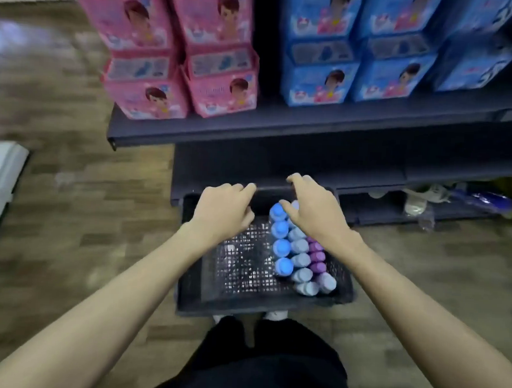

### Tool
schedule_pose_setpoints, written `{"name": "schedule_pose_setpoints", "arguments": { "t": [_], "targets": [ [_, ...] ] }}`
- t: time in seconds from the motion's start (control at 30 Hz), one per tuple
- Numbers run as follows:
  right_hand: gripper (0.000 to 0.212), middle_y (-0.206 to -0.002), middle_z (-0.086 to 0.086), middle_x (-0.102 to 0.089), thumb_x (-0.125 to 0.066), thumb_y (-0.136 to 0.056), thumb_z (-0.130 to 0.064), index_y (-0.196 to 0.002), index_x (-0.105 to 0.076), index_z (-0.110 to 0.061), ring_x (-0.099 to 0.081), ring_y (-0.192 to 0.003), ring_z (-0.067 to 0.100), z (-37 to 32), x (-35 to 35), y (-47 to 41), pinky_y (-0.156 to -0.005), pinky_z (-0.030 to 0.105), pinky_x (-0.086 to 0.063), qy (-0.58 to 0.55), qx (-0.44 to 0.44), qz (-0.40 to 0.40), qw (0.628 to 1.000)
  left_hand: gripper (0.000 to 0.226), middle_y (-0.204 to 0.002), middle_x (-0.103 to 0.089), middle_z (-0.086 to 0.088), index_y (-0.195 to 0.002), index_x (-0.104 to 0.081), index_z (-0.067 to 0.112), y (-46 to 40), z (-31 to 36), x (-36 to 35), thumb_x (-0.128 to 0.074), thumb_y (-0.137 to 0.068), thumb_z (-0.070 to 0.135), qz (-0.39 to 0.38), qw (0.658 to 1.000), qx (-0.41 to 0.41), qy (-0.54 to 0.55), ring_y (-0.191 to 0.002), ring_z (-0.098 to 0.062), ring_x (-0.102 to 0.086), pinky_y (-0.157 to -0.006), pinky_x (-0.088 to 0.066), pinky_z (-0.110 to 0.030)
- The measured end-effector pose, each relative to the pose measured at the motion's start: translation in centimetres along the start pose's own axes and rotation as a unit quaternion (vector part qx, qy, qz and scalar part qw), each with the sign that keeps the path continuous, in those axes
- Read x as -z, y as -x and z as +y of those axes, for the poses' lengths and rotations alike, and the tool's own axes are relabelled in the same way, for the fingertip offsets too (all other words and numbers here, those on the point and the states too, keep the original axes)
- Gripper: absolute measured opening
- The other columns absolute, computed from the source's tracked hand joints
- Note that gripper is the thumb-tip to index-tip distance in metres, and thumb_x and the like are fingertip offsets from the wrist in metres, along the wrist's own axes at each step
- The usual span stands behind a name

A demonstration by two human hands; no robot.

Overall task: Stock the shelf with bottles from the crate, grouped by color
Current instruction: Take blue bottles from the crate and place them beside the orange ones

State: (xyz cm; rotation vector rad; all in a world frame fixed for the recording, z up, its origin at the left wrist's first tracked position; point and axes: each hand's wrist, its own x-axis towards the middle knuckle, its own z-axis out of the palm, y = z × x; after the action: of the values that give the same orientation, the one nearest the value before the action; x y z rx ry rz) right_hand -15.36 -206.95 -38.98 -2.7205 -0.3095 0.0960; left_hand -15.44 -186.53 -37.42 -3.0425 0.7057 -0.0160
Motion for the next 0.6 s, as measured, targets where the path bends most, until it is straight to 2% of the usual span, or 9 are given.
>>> {"name": "schedule_pose_setpoints", "arguments": {
  "t": [0.13,0.23,0.4,0.6],
  "targets": [
    [0.034,-0.107,0.006,-0.056,-0.057,-0.095,-0.033,-0.121,-0.047,-0.012,-0.060,-0.084,0.031,3.6,-6.0,2.7,-0.060,0.036,-0.041,0.007,-0.046,-0.109,0.993,0.024,-0.077,-0.053,0.001,-0.101,-0.049,0.015,2.9,2.8,-4.9,-0.049,-0.085,0.032,-0.097,0.995,0.020,0.024,-0.075,-0.026,-0.058,-0.052,-0.029,-0.031],
    [0.036,-0.115,0.012,-0.056,-0.057,-0.095,-0.032,-0.121,-0.046,-0.010,-0.059,-0.090,0.037,5.8,-9.7,4.2,-0.065,0.040,-0.045,0.006,-0.079,-0.175,0.981,0.028,-0.088,-0.060,0.000,-0.107,-0.048,0.015,4.6,4.4,-7.6,-0.049,-0.087,0.035,-0.132,0.990,0.023,0.041,-0.084,-0.027,-0.061,-0.055,-0.032,-0.031],
    [0.045,-0.125,0.015,-0.053,-0.058,-0.095,-0.033,-0.131,-0.042,-0.011,-0.059,-0.103,0.038,8.4,-15.5,5.9,-0.072,0.041,-0.045,0.013,-0.111,-0.285,0.952,0.032,-0.092,-0.060,0.000,-0.115,-0.044,0.016,6.0,6.3,-11.5,-0.045,-0.089,0.035,-0.190,0.978,0.047,0.064,-0.085,-0.026,-0.060,-0.058,-0.038,-0.032],
    [0.058,-0.133,0.016,-0.046,-0.062,-0.092,-0.029,-0.138,-0.033,-0.009,-0.055,-0.112,0.039,10.0,-21.3,6.7,-0.076,0.040,-0.045,0.020,-0.132,-0.349,0.928,0.031,-0.095,-0.060,-0.001,-0.115,-0.044,0.017,7.1,7.1,-15.5,-0.046,-0.089,0.035,-0.226,0.967,0.089,0.078,-0.089,-0.028,-0.061,-0.060,-0.041,-0.033]
  ]
}}
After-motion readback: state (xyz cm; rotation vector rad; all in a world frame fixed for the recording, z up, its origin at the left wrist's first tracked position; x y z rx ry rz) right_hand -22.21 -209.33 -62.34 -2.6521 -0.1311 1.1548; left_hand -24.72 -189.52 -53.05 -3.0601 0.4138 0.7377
